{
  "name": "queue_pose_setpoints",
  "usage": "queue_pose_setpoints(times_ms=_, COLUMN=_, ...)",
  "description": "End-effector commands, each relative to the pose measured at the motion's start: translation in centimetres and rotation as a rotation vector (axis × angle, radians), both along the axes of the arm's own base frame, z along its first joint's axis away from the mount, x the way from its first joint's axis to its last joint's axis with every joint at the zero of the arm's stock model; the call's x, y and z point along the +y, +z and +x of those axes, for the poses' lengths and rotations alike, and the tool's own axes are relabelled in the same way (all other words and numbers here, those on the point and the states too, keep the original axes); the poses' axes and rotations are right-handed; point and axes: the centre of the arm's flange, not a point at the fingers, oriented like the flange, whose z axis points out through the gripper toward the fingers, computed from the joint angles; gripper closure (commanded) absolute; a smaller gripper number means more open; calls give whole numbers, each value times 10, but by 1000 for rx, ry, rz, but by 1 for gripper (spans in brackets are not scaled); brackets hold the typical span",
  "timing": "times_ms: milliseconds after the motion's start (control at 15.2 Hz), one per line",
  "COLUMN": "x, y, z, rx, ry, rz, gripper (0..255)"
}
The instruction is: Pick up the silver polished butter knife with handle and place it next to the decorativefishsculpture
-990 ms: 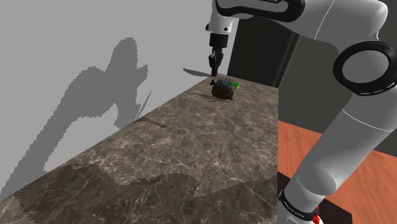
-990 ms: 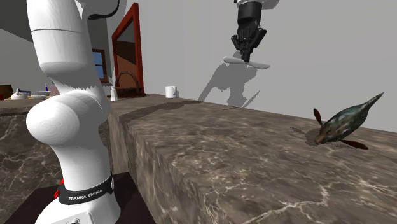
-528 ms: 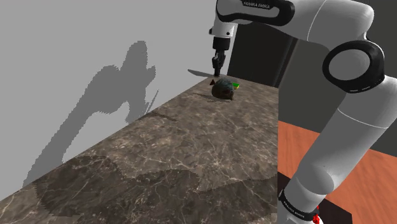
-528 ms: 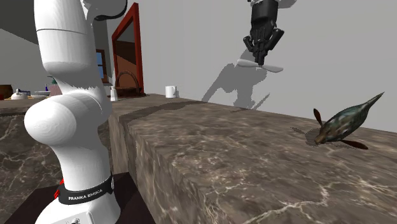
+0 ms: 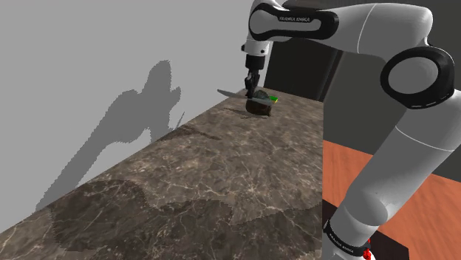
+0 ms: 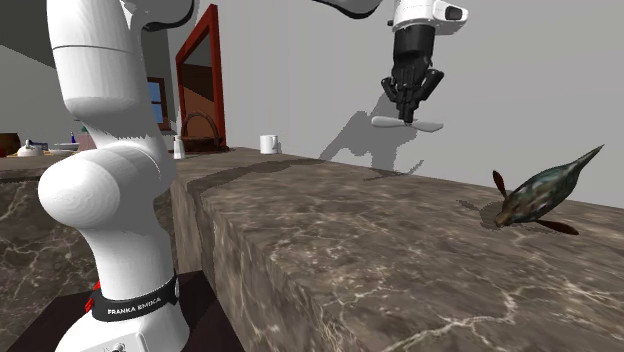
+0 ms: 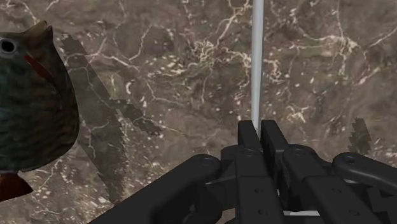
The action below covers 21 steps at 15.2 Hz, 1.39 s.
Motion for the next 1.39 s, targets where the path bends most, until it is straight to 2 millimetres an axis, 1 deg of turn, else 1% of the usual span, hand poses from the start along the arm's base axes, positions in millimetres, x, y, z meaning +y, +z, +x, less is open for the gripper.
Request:
queue_pose_setpoints(times_ms=0, x=0, y=-10, z=0, rx=-1, ry=0, rz=0, gripper=255)
queue_pose_setpoints(times_ms=1320, x=0, y=-116, z=0, rx=-1, ry=0, rz=0, gripper=255)
